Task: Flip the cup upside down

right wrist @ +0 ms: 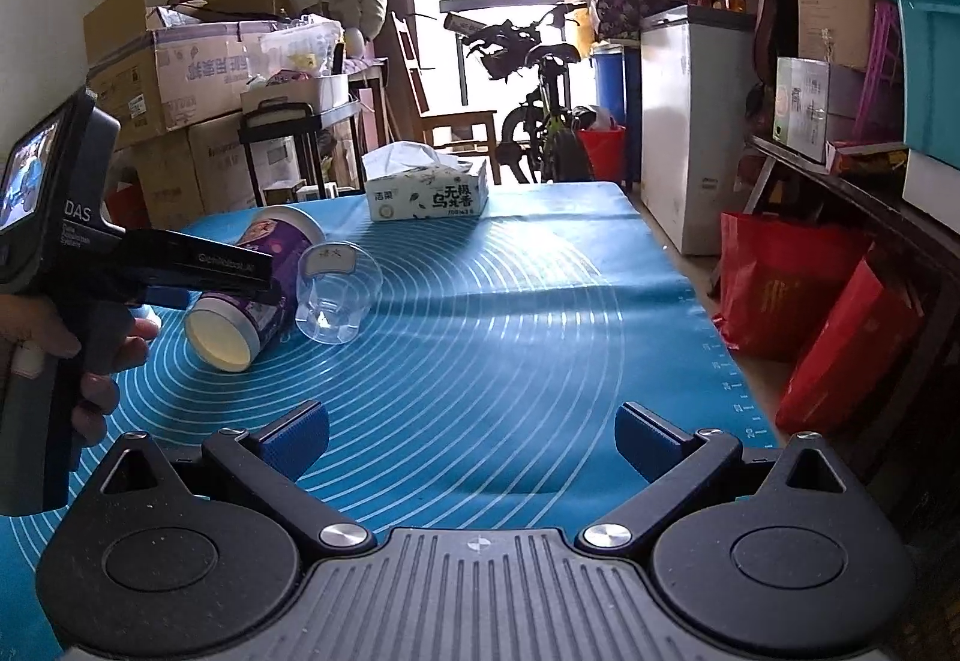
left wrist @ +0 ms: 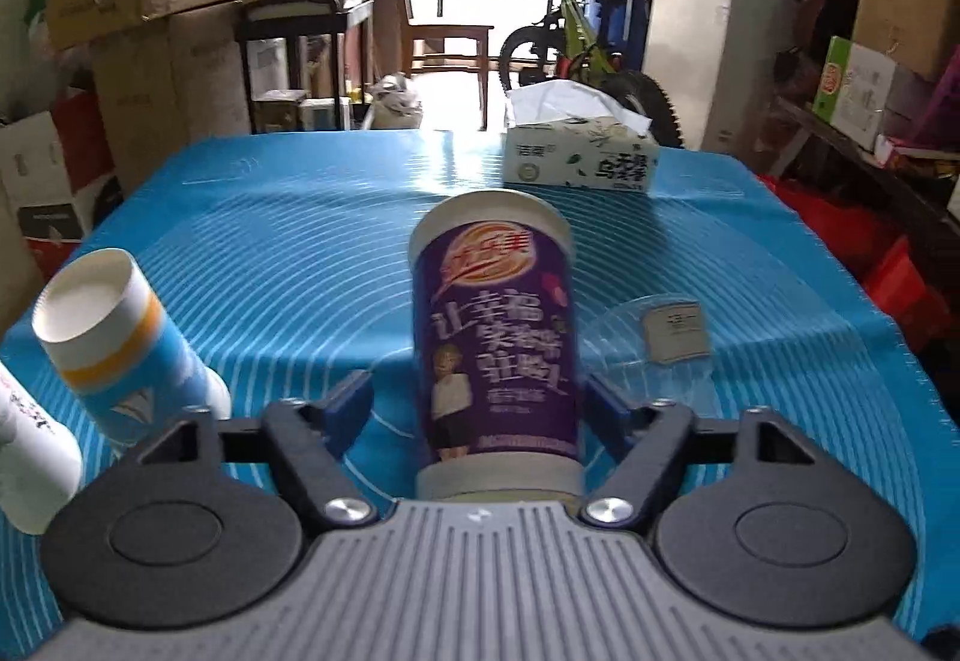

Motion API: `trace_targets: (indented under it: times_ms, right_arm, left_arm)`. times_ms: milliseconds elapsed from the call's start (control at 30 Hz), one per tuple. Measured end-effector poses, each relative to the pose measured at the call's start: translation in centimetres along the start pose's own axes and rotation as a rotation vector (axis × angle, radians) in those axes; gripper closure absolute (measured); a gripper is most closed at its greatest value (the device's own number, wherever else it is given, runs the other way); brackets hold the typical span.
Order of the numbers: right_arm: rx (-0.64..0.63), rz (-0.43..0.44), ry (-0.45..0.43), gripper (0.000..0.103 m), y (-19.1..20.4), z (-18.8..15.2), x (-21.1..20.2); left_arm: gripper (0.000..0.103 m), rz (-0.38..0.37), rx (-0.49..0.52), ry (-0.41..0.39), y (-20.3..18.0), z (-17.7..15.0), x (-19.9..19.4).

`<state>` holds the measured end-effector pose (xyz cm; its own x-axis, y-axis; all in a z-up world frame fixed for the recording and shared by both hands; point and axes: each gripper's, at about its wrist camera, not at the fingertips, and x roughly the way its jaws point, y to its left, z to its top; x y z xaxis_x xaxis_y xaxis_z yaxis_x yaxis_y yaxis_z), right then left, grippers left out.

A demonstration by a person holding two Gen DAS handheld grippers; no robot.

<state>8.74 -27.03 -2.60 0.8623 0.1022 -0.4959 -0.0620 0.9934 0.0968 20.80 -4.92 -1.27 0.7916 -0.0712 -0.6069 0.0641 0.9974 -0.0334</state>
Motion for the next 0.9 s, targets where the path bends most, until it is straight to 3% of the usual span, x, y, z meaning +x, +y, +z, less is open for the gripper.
trace_targets:
  times_ms: [33,300,467,900]
  right_arm:
    - [0.003,0.0,0.001,0.0,0.0,0.0,-0.1]
    - [0.033,-0.012,0.022,0.0,-0.2,-0.8,-0.2]
    - [0.046,-0.008,0.022,0.0,-0.2,-0.7,-0.9]
    - [0.005,0.015,-0.019,0.0,1.7,-0.5,-5.7]
  left_arm:
    - [0.041,-0.009,-0.001,-0.002,-0.1,0.2,0.0]
    - [0.042,0.009,-0.022,0.002,0.7,0.4,-0.6]
    - [0.042,-0.003,-0.011,-0.022,1.1,-0.2,-3.5]
    - [0.042,-0.049,0.058,-0.022,0.5,-5.8,-11.3]
